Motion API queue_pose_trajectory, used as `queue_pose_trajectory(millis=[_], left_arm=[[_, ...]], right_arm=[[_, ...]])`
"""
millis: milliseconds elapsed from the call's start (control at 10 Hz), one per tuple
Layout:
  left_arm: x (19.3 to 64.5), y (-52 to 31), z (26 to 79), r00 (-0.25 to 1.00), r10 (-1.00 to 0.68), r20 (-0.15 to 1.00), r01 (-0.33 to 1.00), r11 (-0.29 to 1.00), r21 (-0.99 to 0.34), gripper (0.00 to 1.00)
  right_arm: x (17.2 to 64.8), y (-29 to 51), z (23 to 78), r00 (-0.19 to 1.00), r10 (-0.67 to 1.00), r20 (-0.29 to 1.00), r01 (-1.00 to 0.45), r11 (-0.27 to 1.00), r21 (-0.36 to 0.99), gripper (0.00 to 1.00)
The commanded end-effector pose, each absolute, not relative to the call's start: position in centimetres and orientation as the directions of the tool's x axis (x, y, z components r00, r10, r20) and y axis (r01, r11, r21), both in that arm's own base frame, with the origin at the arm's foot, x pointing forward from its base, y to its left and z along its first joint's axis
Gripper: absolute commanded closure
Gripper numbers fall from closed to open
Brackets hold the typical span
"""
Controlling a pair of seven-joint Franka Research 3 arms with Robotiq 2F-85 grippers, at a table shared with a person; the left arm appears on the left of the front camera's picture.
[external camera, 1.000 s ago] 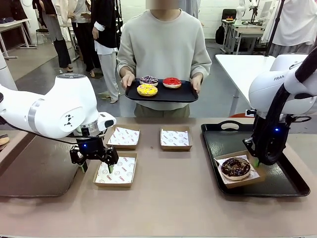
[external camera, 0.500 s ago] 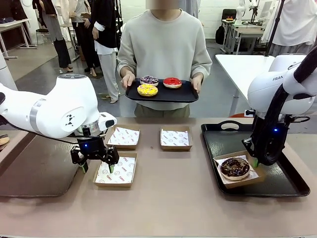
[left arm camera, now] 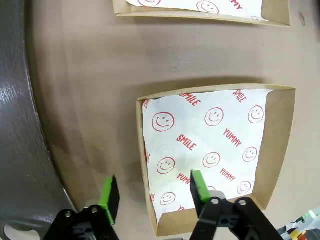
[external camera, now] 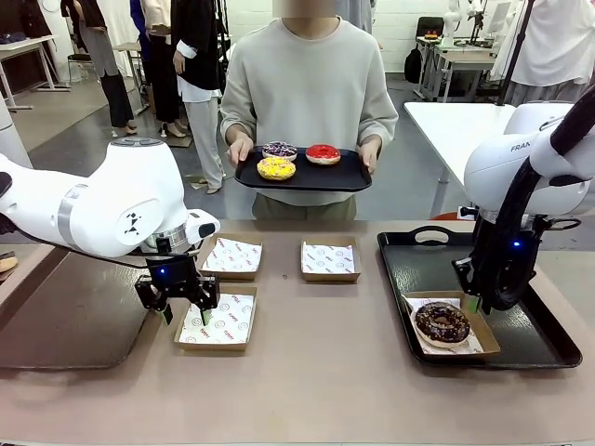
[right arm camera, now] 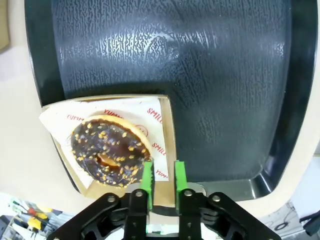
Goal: Individually package the donuts and arrange them on the tray.
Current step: Place the picked Paper togo box on the Handle tray while simultaneously picking up another Paper togo box from the table with the other hand.
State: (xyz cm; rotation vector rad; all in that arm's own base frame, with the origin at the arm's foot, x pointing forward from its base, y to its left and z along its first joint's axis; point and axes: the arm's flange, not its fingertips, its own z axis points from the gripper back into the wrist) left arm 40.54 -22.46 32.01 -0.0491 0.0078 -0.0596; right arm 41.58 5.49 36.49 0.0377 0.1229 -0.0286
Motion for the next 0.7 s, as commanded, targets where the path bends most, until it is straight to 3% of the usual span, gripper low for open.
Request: queue_pose_trajectory(millis=[0,100,600], left_arm=[[40.89,-22.93,32.2,1.0,-0.029,0.008,0.029,0.999,-0.029,0.65],[40.91,-22.97,32.21,1.0,-0.02,0.007,0.02,0.999,-0.024,1.0],[41.04,-22.94,32.37,1.0,-0.008,0.004,0.008,1.0,-0.015,1.0]], right_arm=[[41.91,5.7,36.4,0.992,-0.017,-0.126,0.026,0.997,0.069,0.37],[41.91,5.64,36.39,0.992,-0.017,-0.128,0.027,0.997,0.07,0.0],[42.0,5.33,36.42,0.992,-0.014,-0.123,0.025,0.996,0.091,0.0]])
